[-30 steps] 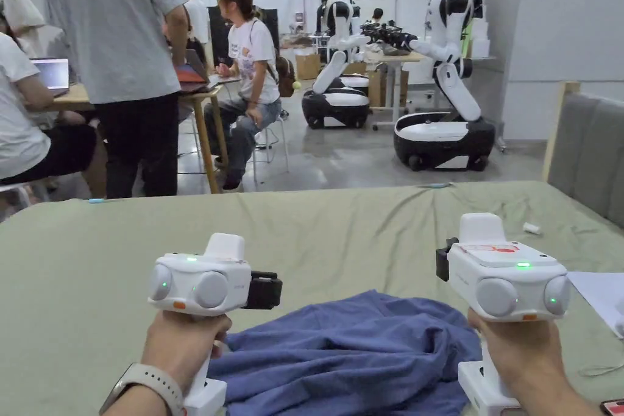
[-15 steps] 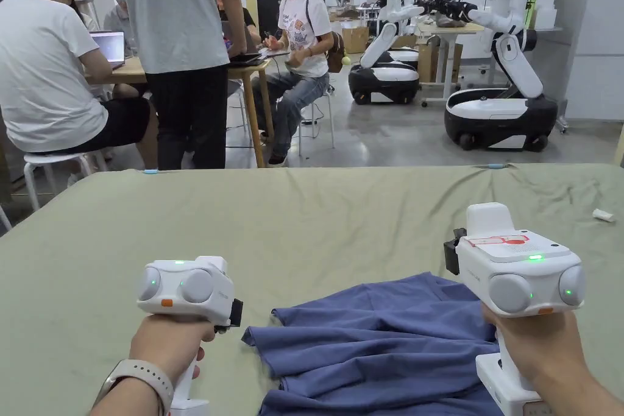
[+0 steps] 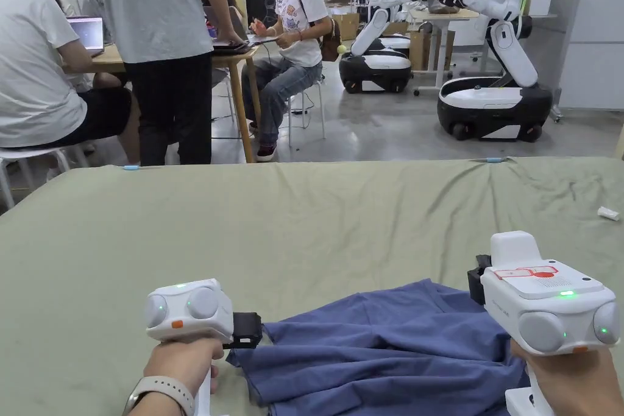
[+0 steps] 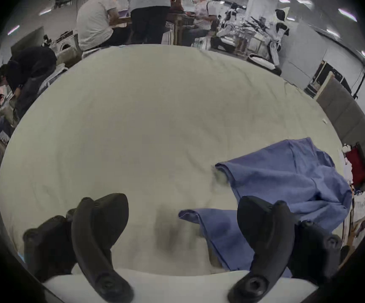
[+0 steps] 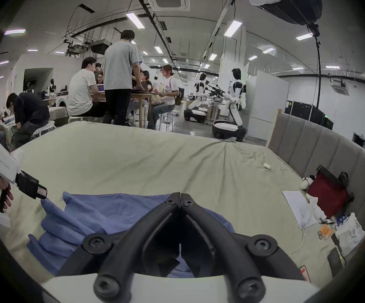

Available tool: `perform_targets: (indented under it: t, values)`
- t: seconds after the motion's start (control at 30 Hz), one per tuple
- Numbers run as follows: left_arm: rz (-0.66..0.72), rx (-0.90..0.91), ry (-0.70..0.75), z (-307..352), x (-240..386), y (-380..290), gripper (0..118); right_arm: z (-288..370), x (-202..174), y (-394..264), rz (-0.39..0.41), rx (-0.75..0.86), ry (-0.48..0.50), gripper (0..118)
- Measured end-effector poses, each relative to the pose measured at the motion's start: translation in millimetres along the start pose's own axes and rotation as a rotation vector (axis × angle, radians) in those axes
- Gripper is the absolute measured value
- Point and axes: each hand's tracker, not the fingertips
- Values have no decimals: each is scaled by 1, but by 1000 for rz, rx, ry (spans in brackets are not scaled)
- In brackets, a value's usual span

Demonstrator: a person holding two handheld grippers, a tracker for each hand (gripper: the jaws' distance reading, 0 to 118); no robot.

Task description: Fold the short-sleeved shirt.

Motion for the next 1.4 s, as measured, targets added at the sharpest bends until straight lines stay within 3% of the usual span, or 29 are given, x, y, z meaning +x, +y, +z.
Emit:
perform_targets:
  t: [0.07, 0.1, 0.17, 0.2, 0.23, 0.27, 0.3, 0.4, 0.6, 0.7, 0.9, 0.93, 0.97, 1.0, 1.03, 1.07, 1.1, 1.27, 1.37, 1.4]
  values:
    - [21, -42, -42, -9, 1, -2, 102, -3, 0, -2, 5, -7, -1, 0]
    - [34, -56, -56, -12, 3, -3, 94, -5, 1, -3, 5, -10, -1, 0]
    - [39, -58, -67, -14, 5, -4, 58, -8, 3, -4, 3, -15, -4, 0]
    - [22, -49, -82, -13, 7, -3, 47, -8, 4, -5, 3, -17, -4, 0]
    - [-9, -42, -75, -13, 11, -2, 47, -8, 6, -5, 5, -19, -3, 0]
    - [-44, -52, -66, -15, 13, -2, 11, -8, 7, -5, 6, -20, -5, 0]
    - [-50, -53, -62, -16, 13, -2, 0, -7, 10, -5, 6, -20, -8, 0]
    - [-61, -82, -69, -20, 12, -3, 0, 2, 21, -3, -13, -14, -15, 0]
    - [-74, 51, -47, 14, 22, 1, 0, 6, 62, 4, -61, -58, -87, 0]
    - [-87, 79, -31, 25, 27, 2, 0, -7, 91, 2, -78, -158, -117, 0]
    - [-81, 95, -20, 32, 28, 3, 0, -51, 142, -15, -213, -352, -66, 0]
    - [-80, 93, -19, 31, 27, 3, 0, -61, 147, -19, -222, -379, -56, 6]
    - [-79, 95, -16, 30, 26, 3, 0, -71, 147, -24, -206, -373, -61, 23]
    - [-80, 98, -12, 29, 25, 2, 0, -78, 147, -28, -198, -405, -64, 60]
    - [-84, 98, -10, 28, 24, 2, 0, -89, 148, -34, -203, -420, -69, 83]
    - [-91, 92, -8, 24, 24, 2, 0, -99, 150, -40, -216, -430, -58, 97]
    - [-102, 88, -4, 22, 23, 1, 0, -108, 151, -47, -224, -439, -48, 103]
    - [-131, 69, 7, 12, 22, 1, 0, -139, 149, -68, -229, -477, -88, 103]
    - [-140, 58, 13, 4, 24, 4, 0, -147, 142, -80, -193, -506, -97, 102]
    - [-146, 54, 15, 3, 25, 4, 0, -163, 138, -87, -166, -519, -91, 96]
